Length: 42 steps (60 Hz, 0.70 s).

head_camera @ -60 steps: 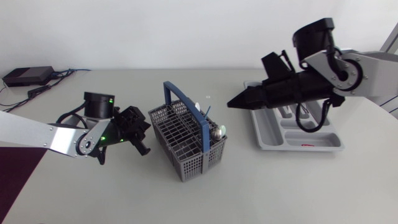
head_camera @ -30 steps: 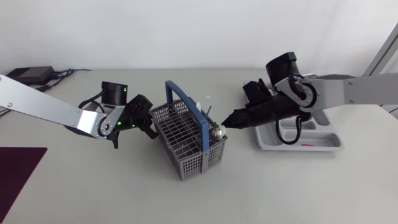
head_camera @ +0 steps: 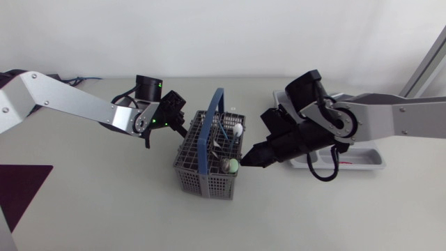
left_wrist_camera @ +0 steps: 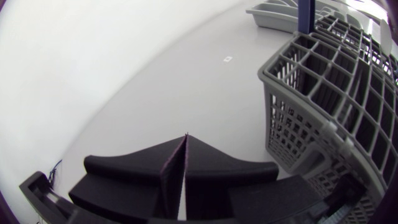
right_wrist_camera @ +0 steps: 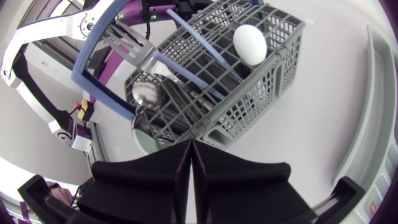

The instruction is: Unload the cutlery basket into the drawer organizer.

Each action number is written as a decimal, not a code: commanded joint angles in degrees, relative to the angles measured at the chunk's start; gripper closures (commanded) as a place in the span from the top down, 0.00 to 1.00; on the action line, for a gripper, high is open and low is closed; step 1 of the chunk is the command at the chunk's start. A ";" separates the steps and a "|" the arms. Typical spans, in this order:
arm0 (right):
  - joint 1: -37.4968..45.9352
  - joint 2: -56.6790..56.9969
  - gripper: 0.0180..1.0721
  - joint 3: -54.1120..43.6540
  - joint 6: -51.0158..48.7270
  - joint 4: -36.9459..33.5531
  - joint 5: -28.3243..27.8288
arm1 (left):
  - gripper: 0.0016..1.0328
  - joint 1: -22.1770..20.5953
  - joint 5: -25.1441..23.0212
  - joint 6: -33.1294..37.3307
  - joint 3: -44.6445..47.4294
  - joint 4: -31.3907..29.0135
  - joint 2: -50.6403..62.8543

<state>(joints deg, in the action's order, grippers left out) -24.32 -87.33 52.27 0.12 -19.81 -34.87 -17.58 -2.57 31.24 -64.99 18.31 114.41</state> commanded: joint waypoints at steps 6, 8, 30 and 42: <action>2.43 6.65 0.21 -2.17 -2.49 -0.93 -0.11 | 0.15 -1.14 -0.68 -2.06 1.45 -0.38 -2.79; 2.52 7.17 0.30 -2.17 -3.72 -2.07 -0.28 | 0.15 -0.79 -0.68 -1.98 3.20 -0.55 -4.99; 1.20 8.67 0.43 -0.42 -8.29 -6.20 -1.60 | 0.15 -2.10 -0.86 -0.31 18.67 -2.31 -26.08; -0.12 8.32 0.43 -0.33 -8.91 -6.11 -1.78 | 0.15 -4.48 -1.04 -0.22 25.44 -4.15 -34.87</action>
<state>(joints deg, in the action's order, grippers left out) -23.75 -78.98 51.64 -7.77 -25.52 -36.21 -21.17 -3.11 30.44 -41.95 14.81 82.02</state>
